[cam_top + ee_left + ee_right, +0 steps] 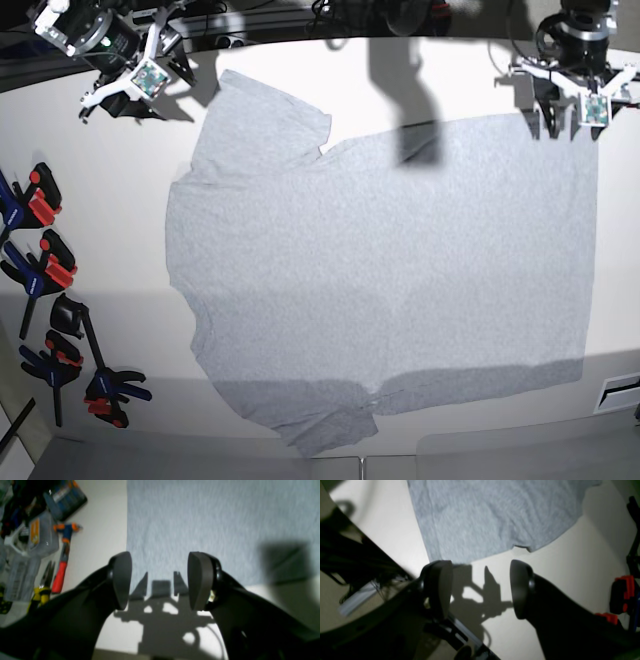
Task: Fold the T-shirt properly
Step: 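Move both grippers toward the shirt's shoulder corners near the collar, then grasp the shirt's shoulder corners with both grippers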
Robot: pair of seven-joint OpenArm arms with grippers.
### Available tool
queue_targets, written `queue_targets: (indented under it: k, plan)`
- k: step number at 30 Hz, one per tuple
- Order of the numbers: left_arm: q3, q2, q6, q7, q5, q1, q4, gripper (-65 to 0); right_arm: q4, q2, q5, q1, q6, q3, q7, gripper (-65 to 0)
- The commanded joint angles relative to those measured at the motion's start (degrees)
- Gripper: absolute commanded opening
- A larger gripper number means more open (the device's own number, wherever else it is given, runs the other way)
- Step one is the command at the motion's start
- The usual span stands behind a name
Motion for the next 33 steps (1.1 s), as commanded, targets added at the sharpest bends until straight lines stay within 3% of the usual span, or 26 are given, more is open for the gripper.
queue_targets:
  k: [1,7,10,16,22,33]
  plan:
    - [-0.3,-0.3,0.2,-1.2,-0.6,0.0,1.0,-33.0,0.0,0.6,-1.6,-0.3,-1.2,-1.4,1.0,-31.0]
    - [-0.3,-0.3,-0.3,-0.9,-1.2,-0.4,1.0,-33.0,-7.2,1.1,-17.4,5.3,-9.8,-15.7,1.4,-31.0]
    - [-0.3,-0.3,-0.3,-0.9,-1.1,-0.4,1.0,-33.0,-10.8,1.0,-18.8,9.4,-13.2,-20.7,1.2,-31.0]
    - [-0.3,-0.3,-0.3,-0.9,-1.1,-0.4,1.0,-33.0,-12.1,1.1,-18.1,13.0,-11.4,-26.5,0.2,-31.0]
    - [-0.3,-0.3,-0.3,-0.9,-1.1,-0.4,1.0,-33.0,-12.2,1.1,-16.5,13.0,-4.5,-29.2,-1.0,-31.1]
    - [-0.3,-0.3,-0.3,-0.9,-1.1,-0.4,1.0,-33.0,-21.5,1.1,-17.1,18.3,-7.8,-29.2,-0.8,-34.0]
